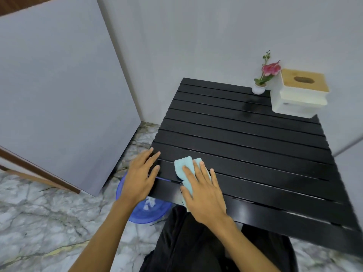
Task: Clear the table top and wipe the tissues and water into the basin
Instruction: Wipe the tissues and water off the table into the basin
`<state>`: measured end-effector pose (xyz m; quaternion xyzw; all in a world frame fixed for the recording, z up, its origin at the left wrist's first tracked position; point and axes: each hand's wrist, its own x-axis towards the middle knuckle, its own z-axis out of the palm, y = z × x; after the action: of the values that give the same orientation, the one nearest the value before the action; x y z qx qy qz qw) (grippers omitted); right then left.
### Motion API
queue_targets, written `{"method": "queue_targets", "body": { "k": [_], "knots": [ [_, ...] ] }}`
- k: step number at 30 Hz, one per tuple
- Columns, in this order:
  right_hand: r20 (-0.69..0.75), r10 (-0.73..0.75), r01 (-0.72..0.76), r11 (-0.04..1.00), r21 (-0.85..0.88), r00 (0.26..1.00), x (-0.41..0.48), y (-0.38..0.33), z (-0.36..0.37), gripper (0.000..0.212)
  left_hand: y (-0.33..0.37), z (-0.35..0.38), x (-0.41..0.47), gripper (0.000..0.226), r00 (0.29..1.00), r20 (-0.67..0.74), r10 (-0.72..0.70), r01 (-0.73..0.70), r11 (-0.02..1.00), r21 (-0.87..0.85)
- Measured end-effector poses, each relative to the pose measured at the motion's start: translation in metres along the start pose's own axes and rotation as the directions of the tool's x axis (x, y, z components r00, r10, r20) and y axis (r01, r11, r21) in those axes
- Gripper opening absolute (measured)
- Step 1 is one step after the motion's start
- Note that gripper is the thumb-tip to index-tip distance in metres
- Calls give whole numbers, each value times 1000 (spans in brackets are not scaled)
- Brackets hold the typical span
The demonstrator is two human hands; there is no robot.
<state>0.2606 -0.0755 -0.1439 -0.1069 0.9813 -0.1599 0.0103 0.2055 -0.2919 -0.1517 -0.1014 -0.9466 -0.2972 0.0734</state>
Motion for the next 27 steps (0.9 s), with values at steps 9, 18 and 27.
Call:
{"method": "queue_targets", "body": {
  "k": [9, 18, 27],
  "knots": [
    [-66, 126, -124, 992, 35, 990, -30, 42, -13, 56, 0, 16, 10, 51, 991, 117, 72, -87, 987, 133],
    [-147, 341, -340, 940, 32, 928, -57, 87, -28, 61, 3, 17, 11, 54, 990, 123, 70, -91, 980, 177],
    [-149, 451, -447, 892, 60, 880, -20, 106, -35, 61, 12, 28, 27, 52, 983, 154, 96, -121, 980, 160]
  ]
}}
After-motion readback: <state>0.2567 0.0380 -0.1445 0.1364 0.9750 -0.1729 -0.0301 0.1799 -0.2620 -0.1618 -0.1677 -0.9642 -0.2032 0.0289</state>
